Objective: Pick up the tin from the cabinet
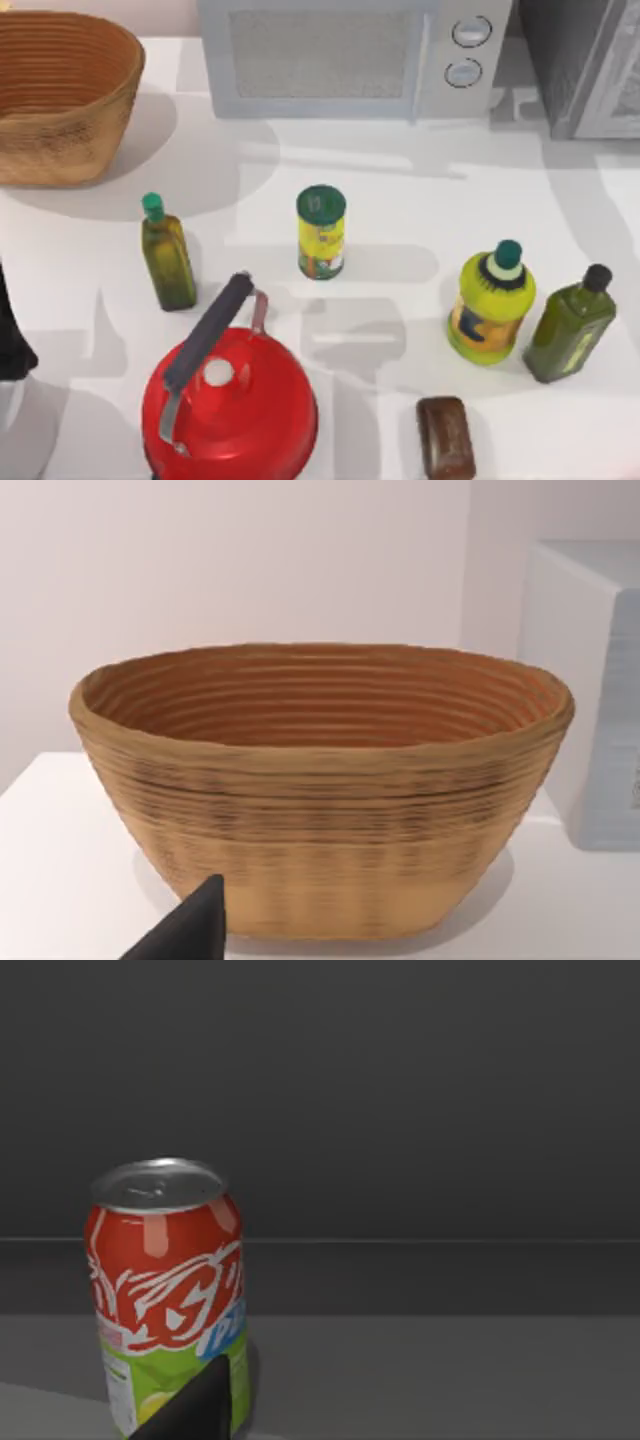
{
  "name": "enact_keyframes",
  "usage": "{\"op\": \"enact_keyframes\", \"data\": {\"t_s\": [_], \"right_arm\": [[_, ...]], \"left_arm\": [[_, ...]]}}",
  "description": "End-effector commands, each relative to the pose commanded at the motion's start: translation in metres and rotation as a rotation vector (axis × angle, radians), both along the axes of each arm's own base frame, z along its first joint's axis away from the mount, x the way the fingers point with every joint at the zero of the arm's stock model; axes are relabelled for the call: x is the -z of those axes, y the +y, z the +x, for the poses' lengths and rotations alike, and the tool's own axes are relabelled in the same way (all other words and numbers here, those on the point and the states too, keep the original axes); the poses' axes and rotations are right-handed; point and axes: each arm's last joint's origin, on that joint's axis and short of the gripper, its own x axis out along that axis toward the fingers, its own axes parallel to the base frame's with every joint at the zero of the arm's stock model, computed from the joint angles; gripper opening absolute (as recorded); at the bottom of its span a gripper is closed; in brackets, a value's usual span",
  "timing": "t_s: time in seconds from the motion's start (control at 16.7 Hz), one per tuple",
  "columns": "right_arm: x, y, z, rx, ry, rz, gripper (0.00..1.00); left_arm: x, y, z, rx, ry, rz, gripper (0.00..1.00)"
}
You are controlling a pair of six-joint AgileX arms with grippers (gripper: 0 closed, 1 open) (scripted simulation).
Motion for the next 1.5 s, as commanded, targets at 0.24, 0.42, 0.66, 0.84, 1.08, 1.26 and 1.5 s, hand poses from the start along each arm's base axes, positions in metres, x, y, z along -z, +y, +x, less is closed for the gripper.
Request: {"op": "enact_keyframes", "data": {"t_s": [0.24, 0.42, 0.66, 0.84, 1.08, 1.26, 1.5], "right_arm": [[0.003, 0.007, 0.005, 0.003, -0.002, -0.001, 1.00], [0.012, 0.030, 0.017, 0.007, -0.006, -0.002, 1.00], [0.026, 0.063, 0.028, 0.008, -0.009, -0.002, 1.00], [0.028, 0.067, 0.029, 0.007, -0.009, -0.002, 1.00], [0.026, 0.066, 0.033, 0.007, -0.011, -0.002, 1.00], [0.025, 0.068, 0.055, 0.007, -0.009, -0.002, 1.00], [0.027, 0.067, 0.086, 0.007, -0.009, -0.002, 1.00]], "left_arm": [[0.000, 0.000, 0.000, 0.000, 0.000, 0.000, 1.00], [0.000, 0.000, 0.000, 0.000, 0.000, 0.000, 1.00], [0.000, 0.000, 0.000, 0.000, 0.000, 0.000, 1.00], [0.000, 0.000, 0.000, 0.000, 0.000, 0.000, 1.00], [0.000, 0.000, 0.000, 0.000, 0.000, 0.000, 1.00], [0.000, 0.000, 0.000, 0.000, 0.000, 0.000, 1.00], [0.000, 0.000, 0.000, 0.000, 0.000, 0.000, 1.00]]}}
